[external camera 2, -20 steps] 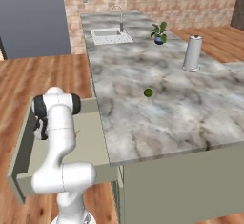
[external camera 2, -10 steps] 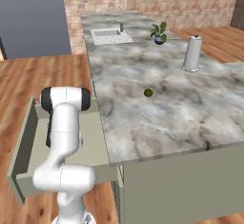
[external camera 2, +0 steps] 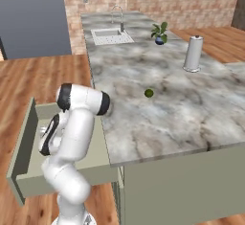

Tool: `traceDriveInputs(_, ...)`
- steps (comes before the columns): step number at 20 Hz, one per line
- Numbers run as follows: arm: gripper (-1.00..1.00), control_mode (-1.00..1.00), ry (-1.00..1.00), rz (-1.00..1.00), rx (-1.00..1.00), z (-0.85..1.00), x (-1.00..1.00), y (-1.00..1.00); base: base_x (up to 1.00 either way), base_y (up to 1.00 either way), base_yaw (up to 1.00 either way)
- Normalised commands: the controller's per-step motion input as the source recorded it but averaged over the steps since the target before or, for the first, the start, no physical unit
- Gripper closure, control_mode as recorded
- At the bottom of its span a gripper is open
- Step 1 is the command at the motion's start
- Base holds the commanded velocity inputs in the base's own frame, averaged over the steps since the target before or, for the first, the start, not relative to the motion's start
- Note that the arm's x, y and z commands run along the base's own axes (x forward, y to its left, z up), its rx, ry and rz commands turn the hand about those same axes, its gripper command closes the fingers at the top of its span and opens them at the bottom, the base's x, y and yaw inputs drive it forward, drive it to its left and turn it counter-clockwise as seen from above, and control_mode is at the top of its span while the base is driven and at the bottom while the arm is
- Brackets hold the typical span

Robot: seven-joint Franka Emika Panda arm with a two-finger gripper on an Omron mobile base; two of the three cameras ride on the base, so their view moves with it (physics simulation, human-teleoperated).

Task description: Pick the rolling pin from the drawer and place it on the counter.

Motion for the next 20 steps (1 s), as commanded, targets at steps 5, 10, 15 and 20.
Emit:
traceDriveInputs(5,1.0,-1.0,0.0,0.05,0.29,1.0,0.17,0.0,0.0,0.0,0.0)
traceDriveInputs(10,1.0,-1.0,-0.12,-0.02,0.18,1.0,0.05,0.02,0.0,0.0,0.0)
traceDriveInputs(15,1.0,-1.0,-0.29,-0.14,0.24,1.0,0.0,0.23,0.0,0.0,0.0)
traceDriveInputs(20,1.0,-1.0,-0.11,-0.2,0.32,1.0,0.0,-0.29,0.0,0.0,0.0)
